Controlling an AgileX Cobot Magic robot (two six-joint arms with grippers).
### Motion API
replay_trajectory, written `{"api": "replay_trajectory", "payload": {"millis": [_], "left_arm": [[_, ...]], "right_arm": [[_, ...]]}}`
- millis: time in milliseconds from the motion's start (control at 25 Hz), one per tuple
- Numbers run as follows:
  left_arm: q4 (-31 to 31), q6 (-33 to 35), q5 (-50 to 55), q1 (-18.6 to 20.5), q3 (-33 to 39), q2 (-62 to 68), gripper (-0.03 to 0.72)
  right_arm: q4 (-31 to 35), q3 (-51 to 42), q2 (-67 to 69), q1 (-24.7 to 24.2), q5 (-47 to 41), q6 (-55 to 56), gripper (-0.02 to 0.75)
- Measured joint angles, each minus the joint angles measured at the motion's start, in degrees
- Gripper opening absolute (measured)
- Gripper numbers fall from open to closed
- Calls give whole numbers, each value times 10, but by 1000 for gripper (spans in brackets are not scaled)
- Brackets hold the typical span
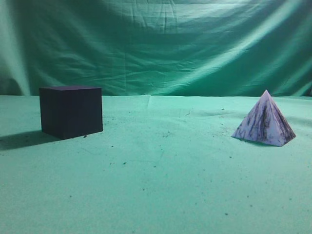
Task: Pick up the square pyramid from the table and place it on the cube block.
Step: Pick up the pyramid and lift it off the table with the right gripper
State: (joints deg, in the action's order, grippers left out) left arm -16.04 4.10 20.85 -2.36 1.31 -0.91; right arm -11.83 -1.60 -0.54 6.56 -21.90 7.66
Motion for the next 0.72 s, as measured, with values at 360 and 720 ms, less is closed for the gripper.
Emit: {"api": "replay_trajectory", "payload": {"millis": [360, 720], "left_arm": [[0, 0, 0, 0, 0, 0, 0], [0, 0, 0, 0, 0, 0, 0]], "right_arm": [[0, 0, 0, 0, 0, 0, 46], [0, 0, 0, 0, 0, 0, 46]]}}
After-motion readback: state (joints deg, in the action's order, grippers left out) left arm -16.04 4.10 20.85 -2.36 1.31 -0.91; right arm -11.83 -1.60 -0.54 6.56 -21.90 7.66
